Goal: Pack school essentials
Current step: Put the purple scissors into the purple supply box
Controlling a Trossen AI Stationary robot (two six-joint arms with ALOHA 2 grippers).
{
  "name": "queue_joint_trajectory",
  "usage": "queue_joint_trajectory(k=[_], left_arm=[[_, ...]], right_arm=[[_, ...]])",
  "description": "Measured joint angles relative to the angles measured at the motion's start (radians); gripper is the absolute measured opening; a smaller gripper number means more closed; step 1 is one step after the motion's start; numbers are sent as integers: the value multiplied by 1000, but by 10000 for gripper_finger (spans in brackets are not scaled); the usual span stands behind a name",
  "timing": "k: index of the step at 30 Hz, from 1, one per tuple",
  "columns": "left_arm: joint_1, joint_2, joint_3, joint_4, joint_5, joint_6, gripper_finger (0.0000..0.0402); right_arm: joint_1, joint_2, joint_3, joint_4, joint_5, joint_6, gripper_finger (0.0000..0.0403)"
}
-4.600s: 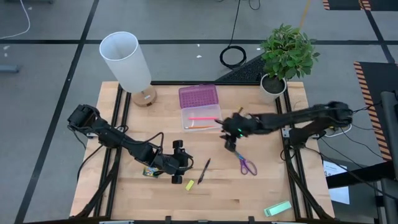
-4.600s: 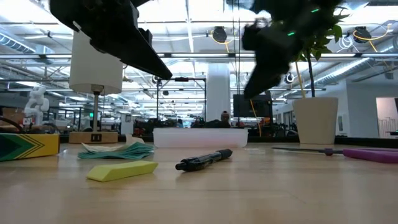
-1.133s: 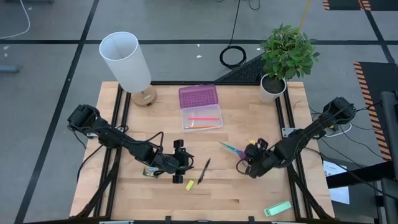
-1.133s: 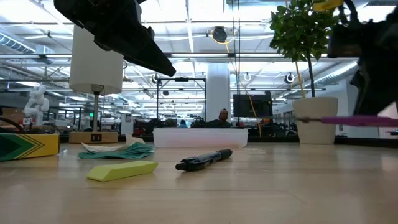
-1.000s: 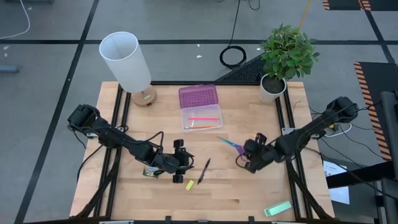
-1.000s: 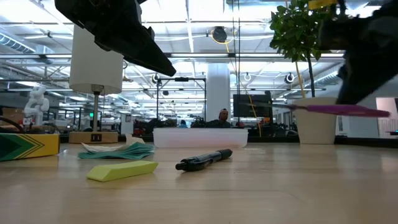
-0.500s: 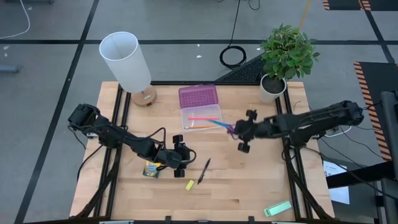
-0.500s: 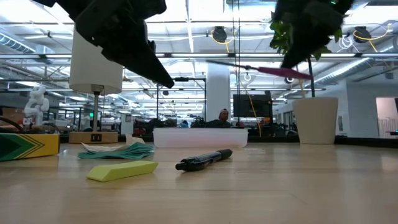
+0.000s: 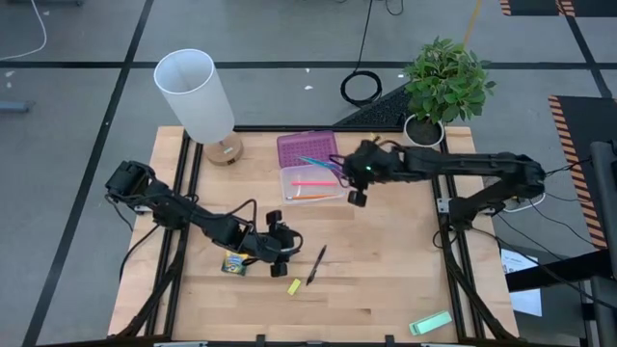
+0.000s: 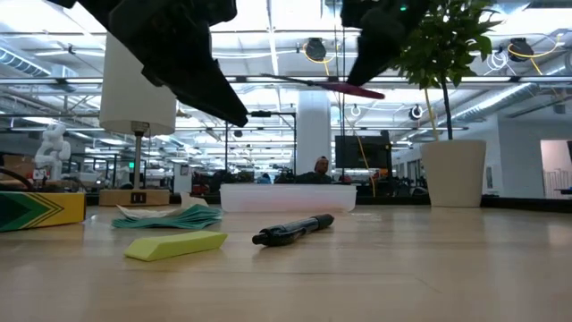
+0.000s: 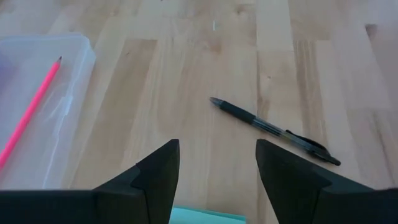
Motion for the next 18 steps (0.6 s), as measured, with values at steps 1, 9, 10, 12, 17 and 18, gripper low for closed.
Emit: queue_joint_trajectory(k=[1,9,10,12,17,18], left_arm=[[-3,0,0,0,-1,-8,216],[-47,0,0,1,-58,-52,216],[-51,0,0,2,-67,-55,216],[-59,0,0,2,-80,-66,216],[-66,0,0,4,-94,-76,216],[-66,0,0,5,-99,-77,216]], right_arm=[[-9,22,17,-1,-9,-10,65],[-73,158,79,13,-84,-69,65],[-80,171,79,17,-92,-70,65],[-94,194,79,25,-108,-73,65],[-115,259,79,40,-112,-73,65],[-116,273,79,42,-113,-73,65]])
